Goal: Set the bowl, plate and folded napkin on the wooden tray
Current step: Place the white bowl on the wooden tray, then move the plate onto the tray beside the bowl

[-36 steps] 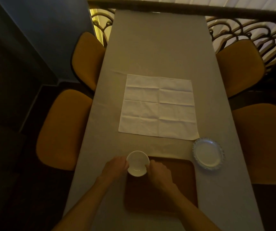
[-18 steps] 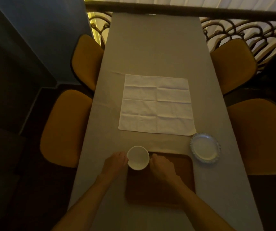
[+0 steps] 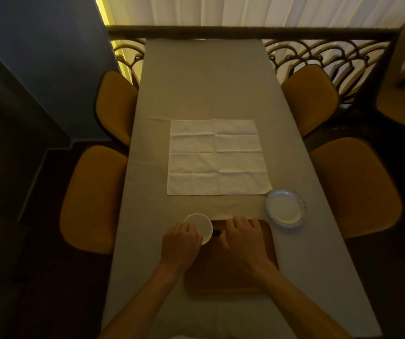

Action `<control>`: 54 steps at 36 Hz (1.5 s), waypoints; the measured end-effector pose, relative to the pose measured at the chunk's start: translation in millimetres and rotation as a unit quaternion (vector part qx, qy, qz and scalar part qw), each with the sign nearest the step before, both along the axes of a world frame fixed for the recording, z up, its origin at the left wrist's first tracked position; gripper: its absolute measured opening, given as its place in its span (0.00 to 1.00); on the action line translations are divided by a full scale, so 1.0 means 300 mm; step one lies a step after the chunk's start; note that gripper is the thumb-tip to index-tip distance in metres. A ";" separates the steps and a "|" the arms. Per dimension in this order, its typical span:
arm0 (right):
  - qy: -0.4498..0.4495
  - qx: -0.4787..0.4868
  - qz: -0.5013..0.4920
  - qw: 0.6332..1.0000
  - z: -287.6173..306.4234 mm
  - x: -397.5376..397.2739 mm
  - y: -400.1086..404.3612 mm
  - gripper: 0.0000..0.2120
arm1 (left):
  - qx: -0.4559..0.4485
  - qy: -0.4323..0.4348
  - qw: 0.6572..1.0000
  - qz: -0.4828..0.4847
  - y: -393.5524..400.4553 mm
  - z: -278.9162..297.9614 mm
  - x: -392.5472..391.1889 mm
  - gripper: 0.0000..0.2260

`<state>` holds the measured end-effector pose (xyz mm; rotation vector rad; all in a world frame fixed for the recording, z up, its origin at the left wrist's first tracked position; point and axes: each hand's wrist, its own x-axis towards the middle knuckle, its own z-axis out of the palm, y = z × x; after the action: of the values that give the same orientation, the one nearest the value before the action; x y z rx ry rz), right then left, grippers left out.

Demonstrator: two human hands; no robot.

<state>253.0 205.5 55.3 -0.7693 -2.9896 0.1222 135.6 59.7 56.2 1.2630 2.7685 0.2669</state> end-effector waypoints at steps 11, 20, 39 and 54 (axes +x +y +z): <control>-0.018 0.010 -0.016 1.000 -0.022 0.172 0.091 0.05 | -0.043 -0.025 0.999 -0.024 0.094 -0.008 0.124 0.04; -0.036 0.009 -0.035 0.999 -0.014 0.319 0.302 0.05 | -0.030 -0.035 0.999 -0.030 0.290 -0.040 0.219 0.07; -0.065 0.020 -0.047 0.997 -0.143 0.444 0.755 0.07 | -0.087 -0.028 0.993 -0.069 0.717 -0.126 0.277 0.14; -0.144 0.035 -0.065 0.987 -0.268 0.395 0.954 0.08 | -0.153 -0.078 0.984 -0.049 0.897 -0.279 0.226 0.08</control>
<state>371.6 491.7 -25.1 -1.0525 -3.1743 -0.1089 203.3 328.9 -27.5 1.2361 2.4871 -0.0627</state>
